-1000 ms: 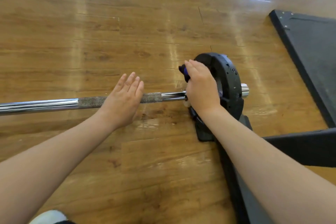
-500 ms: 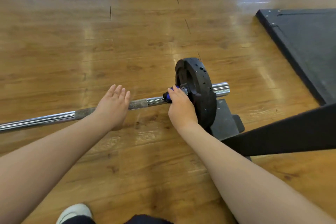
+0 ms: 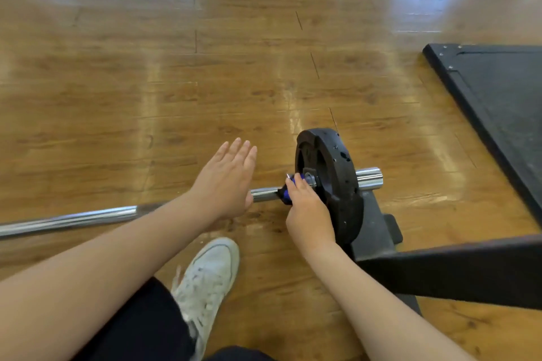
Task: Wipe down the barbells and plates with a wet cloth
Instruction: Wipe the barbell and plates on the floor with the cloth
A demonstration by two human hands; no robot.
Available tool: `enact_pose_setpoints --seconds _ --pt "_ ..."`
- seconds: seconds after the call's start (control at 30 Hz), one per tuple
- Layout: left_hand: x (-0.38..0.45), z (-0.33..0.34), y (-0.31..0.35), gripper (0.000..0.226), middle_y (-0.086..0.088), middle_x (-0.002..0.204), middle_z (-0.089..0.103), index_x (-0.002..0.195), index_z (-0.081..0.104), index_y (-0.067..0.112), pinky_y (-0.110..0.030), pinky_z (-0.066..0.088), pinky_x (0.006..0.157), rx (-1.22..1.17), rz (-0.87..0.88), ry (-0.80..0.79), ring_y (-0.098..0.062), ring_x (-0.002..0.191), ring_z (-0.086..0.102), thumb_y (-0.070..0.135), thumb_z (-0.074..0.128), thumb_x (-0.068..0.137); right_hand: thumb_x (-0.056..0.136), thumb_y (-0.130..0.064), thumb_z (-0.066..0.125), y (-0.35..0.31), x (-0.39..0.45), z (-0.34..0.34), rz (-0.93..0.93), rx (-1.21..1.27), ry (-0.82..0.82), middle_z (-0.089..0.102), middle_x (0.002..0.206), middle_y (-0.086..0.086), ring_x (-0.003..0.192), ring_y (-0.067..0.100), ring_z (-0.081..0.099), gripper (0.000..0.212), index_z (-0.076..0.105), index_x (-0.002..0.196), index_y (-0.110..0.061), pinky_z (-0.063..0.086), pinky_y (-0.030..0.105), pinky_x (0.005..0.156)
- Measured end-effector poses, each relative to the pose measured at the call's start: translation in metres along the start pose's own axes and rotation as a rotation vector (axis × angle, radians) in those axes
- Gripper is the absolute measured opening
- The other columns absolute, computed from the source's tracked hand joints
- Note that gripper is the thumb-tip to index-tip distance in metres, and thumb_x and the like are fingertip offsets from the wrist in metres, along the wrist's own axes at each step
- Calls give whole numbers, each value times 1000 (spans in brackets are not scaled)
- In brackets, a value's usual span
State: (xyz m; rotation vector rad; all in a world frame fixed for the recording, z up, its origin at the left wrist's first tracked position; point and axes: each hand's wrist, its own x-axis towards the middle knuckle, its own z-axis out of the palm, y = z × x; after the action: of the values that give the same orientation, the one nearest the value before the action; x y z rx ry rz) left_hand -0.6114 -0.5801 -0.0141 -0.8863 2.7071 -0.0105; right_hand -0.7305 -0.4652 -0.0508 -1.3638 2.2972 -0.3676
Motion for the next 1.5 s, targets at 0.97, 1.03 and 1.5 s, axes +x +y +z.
enact_pose_setpoints --seconds 0.97,1.03,1.5 --pt "43 70 31 68 -12 151 33 144 33 2 -32 7 114 -432 193 102 -25 143 23 23 36 80 63 7 70 12 -17 26 -146 -72 328 71 103 9 103 23 66 38 73 99 -4 55 46 82" --pt "50 68 30 65 -18 133 54 128 53 -4 -42 20 107 -525 188 219 -34 129 46 21 32 72 73 -3 44 9 -15 9 -168 -13 388 71 104 9 104 22 66 40 73 101 -4 49 40 92" --pt "95 -14 78 75 -14 156 15 147 24 1 -34 6 115 -678 247 396 -22 145 7 48 26 89 72 12 39 93 38 -55 209 249 756 64 116 17 120 28 53 48 67 110 5 25 11 104"
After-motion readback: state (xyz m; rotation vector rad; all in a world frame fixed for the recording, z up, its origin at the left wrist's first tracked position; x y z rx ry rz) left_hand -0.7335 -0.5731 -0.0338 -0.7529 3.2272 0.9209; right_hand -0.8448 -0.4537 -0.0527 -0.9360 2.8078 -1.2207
